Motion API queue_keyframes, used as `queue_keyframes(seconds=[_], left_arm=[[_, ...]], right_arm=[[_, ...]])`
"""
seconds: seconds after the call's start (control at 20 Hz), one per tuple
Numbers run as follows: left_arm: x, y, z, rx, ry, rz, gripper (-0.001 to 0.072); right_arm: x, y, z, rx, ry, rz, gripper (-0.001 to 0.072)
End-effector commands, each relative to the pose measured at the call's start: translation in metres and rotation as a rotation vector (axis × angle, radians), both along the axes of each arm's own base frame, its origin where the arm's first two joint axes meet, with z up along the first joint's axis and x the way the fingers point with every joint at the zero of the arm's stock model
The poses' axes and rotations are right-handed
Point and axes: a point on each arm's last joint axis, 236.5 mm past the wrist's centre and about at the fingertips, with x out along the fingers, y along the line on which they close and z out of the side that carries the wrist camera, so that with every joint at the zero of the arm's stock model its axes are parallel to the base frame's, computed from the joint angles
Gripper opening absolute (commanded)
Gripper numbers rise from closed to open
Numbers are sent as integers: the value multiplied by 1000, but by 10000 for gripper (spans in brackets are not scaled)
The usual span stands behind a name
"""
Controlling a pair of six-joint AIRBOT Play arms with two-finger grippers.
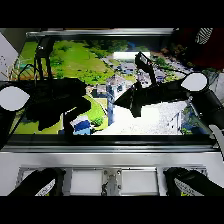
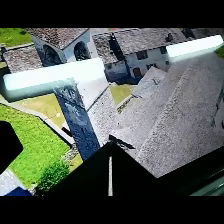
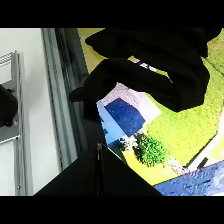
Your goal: Fold the clothes and pants, and hang the long-sleeved shirts on hangers.
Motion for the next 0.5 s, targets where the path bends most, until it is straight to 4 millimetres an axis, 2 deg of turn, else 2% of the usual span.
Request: queue_keyframes(seconds=[0.0, 0.45], left_arm=[[0, 0, 0, 0, -1, -1, 13], [2, -1, 3, -7, -13, 3, 14]], right_arm=[[0, 0, 0, 0, 2, 1, 24], [0, 0, 0, 0, 2, 1, 24]])
